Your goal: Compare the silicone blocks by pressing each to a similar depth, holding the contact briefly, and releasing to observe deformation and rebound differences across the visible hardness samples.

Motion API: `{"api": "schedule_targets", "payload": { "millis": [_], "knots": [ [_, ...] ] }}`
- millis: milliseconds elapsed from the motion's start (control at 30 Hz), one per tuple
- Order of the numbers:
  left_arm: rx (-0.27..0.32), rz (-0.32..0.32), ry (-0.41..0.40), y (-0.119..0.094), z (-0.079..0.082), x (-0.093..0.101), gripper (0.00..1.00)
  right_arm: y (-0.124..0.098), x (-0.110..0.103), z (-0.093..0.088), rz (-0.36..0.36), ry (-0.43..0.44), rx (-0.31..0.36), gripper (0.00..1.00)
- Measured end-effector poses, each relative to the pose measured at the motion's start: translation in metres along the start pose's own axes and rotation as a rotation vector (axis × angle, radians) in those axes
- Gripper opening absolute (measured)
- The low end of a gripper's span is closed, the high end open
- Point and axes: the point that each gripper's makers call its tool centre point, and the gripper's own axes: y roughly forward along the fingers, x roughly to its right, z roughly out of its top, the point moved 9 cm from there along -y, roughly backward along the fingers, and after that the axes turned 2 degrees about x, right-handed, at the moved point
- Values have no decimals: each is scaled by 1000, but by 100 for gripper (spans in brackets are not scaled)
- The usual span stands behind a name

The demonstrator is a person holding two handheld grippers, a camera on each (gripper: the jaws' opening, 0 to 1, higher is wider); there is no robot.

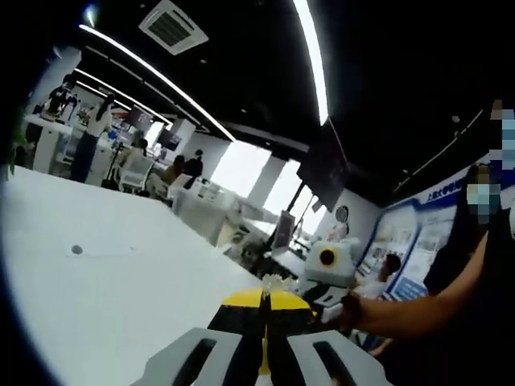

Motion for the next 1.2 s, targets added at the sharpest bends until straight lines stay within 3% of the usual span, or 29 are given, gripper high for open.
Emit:
{"api": "schedule_targets", "payload": {
  "millis": [33, 133, 200, 233, 300, 333, 400, 467, 500, 667, 767, 867, 933, 1033, 1100, 1200],
  "knots": [
    [-15, 14, 27, 1, -2, -1, 0, 1, 1, 0, -4, 7, -26, 0],
    [6, 14, -25, 0, -1, -2, 0, 2, 3, 1, -4, 17, -15, 0],
    [4, 14, 20, 0, -1, -3, 0, 3, 3, -2, -5, 30, -4, 0],
    [2, 5, 40, -1, -1, -4, 0, 5, 4, -3, -12, -8, 14, 0],
    [-8, 7, 25, -2, -2, -4, 0, 6, -2, -4, -5, 44, -5, 2],
    [-8, 2, 27, -4, -1, -4, 0, 7, -3, -4, 17, 6, 5, 4],
    [4, -8, 31, -6, -1, -2, 0, 8, -2, -4, -5, -30, 22, 5],
    [11, -11, 23, -6, 0, -2, 0, 7, -4, -4, 11, -23, 12, 8],
    [24, -21, 11, -5, 1, 0, 0, 9, -2, -2, -27, -68, 24, 9],
    [25, -41, 14, -3, 2, 0, 0, 14, -3, -12, -121, -199, -25, 34],
    [11, -50, 3, -1, 2, 1, 0, 10, 0, -9, -112, -130, 50, 42],
    [11, -53, 11, 1, 0, 3, 0, 7, 9, -10, -216, -173, 51, 79],
    [12, -49, 3, 2, -1, 2, 0, 5, 9, -10, -228, -174, 71, 97],
    [19, -45, -9, 3, -2, 1, 0, -2, 9, -10, -259, -167, 77, 96],
    [27, -43, -13, 4, -1, 0, 0, -7, 7, -11, -313, -236, 8, 96],
    [37, -47, -23, 5, 0, 1, 0, -12, 0, -10, -330, -291, 19, 96]
  ]
}}
